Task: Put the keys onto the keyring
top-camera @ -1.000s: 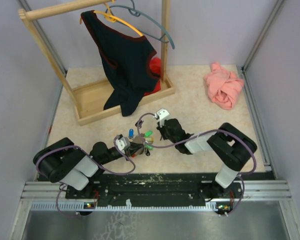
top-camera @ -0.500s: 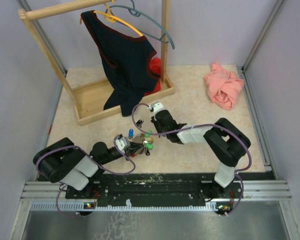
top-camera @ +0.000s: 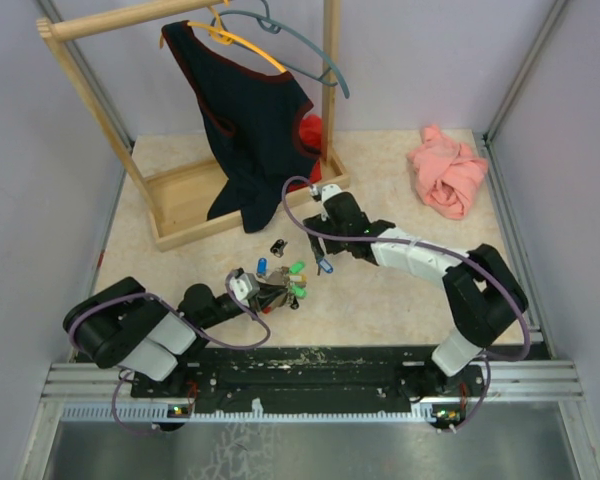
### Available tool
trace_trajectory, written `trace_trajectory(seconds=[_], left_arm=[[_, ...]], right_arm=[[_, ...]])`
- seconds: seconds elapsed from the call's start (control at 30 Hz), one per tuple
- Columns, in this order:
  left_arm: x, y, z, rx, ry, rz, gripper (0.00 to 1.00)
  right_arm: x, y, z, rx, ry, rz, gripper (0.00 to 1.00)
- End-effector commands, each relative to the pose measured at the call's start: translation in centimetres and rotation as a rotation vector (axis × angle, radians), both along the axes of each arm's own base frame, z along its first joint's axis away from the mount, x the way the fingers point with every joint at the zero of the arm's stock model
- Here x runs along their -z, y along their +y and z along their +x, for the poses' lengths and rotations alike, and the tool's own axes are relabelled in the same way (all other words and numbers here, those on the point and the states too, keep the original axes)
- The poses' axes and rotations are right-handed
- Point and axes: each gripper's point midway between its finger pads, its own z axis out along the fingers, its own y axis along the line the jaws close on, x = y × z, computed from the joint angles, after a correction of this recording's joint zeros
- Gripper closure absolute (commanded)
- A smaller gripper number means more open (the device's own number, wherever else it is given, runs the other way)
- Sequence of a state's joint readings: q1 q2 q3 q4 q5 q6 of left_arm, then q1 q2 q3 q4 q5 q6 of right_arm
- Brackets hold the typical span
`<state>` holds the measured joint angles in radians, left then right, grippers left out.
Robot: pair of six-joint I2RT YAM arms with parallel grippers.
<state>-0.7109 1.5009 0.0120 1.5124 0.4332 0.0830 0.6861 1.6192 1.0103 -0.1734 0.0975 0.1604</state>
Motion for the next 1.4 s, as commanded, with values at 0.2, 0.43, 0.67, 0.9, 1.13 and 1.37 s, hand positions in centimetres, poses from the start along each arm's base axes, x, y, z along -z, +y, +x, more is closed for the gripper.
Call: trace_trajectory(seconds=[0.2, 0.43, 0.67, 0.9, 1.13, 1.37], left_arm=[[-2.8, 0.8, -0.7, -0.008, -0.09, -0.086, 0.99], [-2.8, 0.8, -0.7, -0.008, -0.09, -0.084, 0.99], [-2.7, 0.7, -0.7, -0.004, -0.088, -0.082, 0.99], [-2.6, 0.7, -0.7, -0.006, -0.085, -0.076, 0.99], [-2.5, 0.6, -0.6, -0.001, -0.083, -0.072, 0.99], [-2.5, 0.5, -0.6, 0.003, -0.082, -0.071, 0.99]], right_arm=[[-7.6, -1.4, 1.6, 0.161, -0.141, 0.257, 0.11], [-5.4, -1.8, 1.4, 0.114, 0.071, 0.275, 0.23], [-1.7, -0.9, 1.4, 0.108, 0.261, 0.229, 0.37], [1.0, 0.4, 1.4, 0.076, 0.418, 0.255, 0.49], [2.1, 0.9, 1.7, 0.051, 0.489, 0.276, 0.54], [4.1, 1.1, 1.5, 0.056, 0.547, 0.278, 0.6]])
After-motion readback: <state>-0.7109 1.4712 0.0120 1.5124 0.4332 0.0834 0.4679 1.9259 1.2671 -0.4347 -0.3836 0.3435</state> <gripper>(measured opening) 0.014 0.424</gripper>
